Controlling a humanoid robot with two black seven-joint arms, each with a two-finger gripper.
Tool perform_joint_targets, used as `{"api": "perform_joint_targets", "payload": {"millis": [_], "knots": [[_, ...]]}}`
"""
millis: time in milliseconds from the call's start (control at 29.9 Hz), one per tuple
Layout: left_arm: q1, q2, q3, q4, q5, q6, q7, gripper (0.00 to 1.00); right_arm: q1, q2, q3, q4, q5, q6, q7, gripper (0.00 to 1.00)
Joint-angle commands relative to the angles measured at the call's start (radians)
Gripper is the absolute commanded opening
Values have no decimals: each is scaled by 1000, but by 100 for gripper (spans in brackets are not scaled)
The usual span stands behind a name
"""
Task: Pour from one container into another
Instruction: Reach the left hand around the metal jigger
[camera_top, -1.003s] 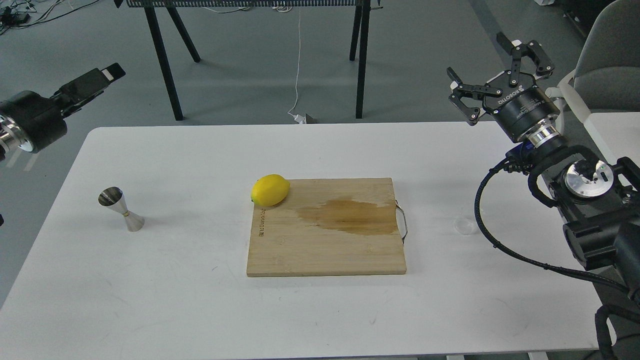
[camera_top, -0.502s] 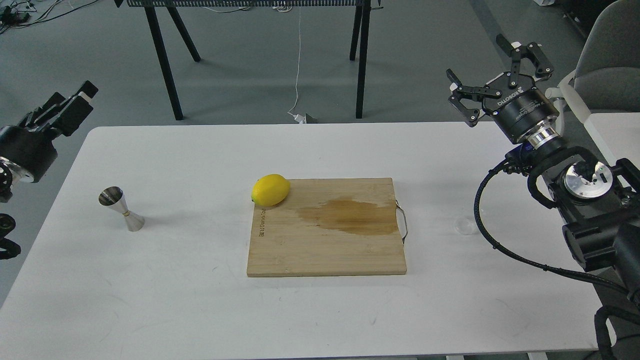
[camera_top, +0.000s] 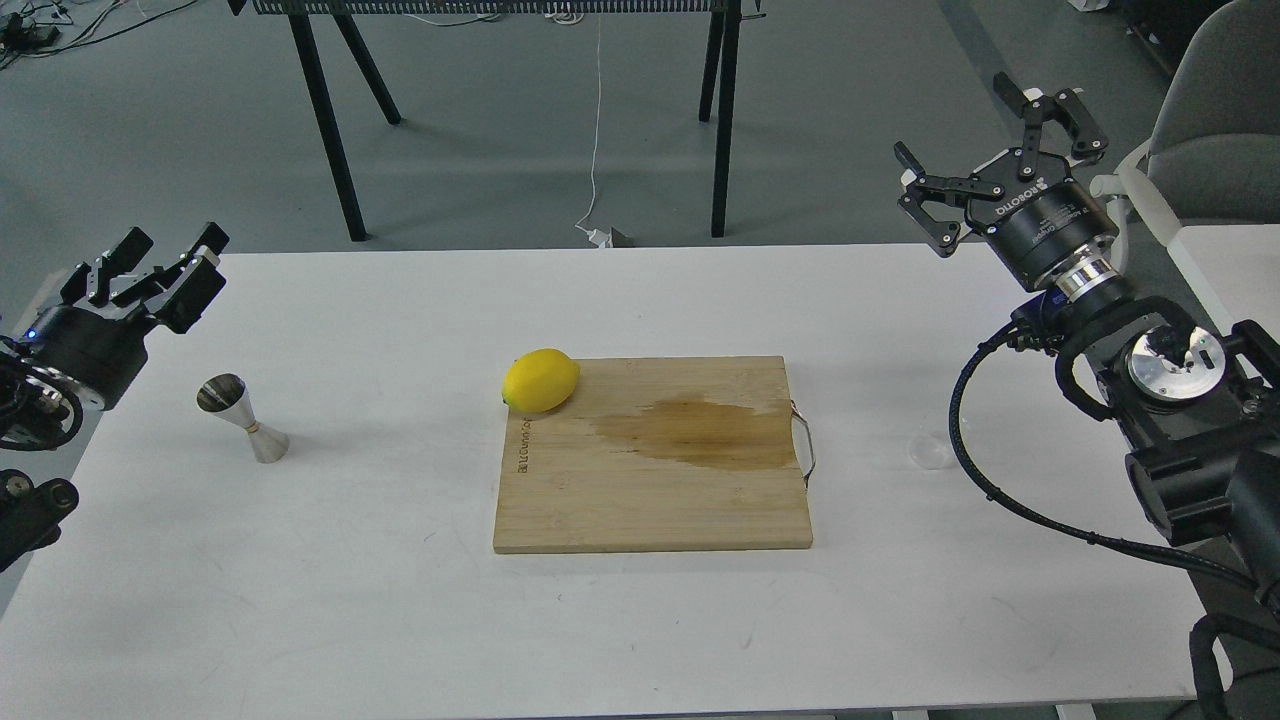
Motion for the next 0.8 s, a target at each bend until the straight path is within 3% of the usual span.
{"api": "perform_joint_targets", "payload": {"millis": [0, 267, 769], "knots": [[-1, -46, -1, 76, 34, 8, 0, 100, 0, 0, -1, 1, 0, 0, -1, 99], [7, -79, 2, 137, 34, 8, 0, 100, -2, 0, -1, -1, 0, 0, -1, 99], [42, -86, 2, 145, 24, 8, 0, 100, -5, 0, -1, -3, 0, 0, -1, 99]]}}
